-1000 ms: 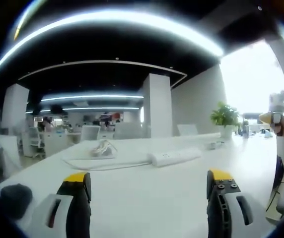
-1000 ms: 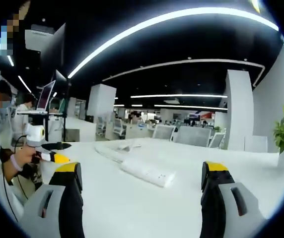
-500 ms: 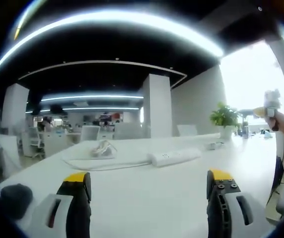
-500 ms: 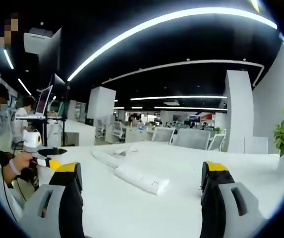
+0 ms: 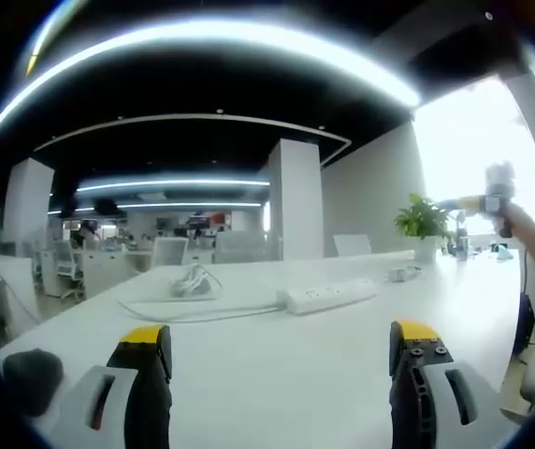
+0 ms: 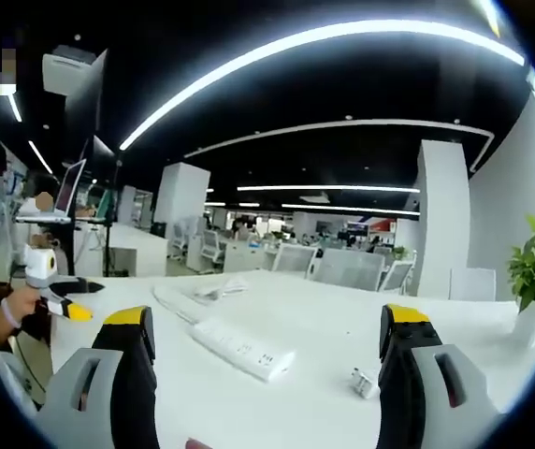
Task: Straighten the power strip on the desk, plug the charger into it
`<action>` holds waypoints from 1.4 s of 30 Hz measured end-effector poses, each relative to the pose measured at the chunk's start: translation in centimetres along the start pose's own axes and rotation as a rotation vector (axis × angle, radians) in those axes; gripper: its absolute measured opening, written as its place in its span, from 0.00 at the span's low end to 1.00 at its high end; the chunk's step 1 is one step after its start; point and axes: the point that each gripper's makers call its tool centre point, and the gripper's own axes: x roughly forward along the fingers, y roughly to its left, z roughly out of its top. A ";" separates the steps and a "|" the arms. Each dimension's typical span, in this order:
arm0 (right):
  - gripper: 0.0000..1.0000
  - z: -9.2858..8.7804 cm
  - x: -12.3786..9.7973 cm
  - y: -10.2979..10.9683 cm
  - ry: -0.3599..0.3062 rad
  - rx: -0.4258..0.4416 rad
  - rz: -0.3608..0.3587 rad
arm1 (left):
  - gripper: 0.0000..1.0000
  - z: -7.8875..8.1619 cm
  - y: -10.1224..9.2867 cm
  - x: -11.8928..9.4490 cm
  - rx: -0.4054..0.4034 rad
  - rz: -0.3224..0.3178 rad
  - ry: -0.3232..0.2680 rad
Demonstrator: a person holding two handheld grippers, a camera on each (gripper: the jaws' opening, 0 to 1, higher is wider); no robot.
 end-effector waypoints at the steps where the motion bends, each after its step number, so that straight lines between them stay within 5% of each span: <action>1: 1.00 -0.1 0.1 -0.1 0.003 0.004 -0.002 | 0.99 0.0 0.0 0.0 0.001 0.001 0.000; 20: 1.00 -1.0 1.8 -3.6 -0.033 0.039 -0.036 | 0.99 0.0 0.0 0.0 0.003 -0.005 0.004; 33: 1.00 0.3 2.4 -7.3 -0.108 0.080 -0.073 | 0.99 -0.5 -0.3 0.0 -0.001 -0.011 0.012; 42: 1.00 -1.3 3.2 -9.3 -0.073 0.080 -0.080 | 0.99 -0.9 -0.9 0.1 -0.003 -0.023 0.023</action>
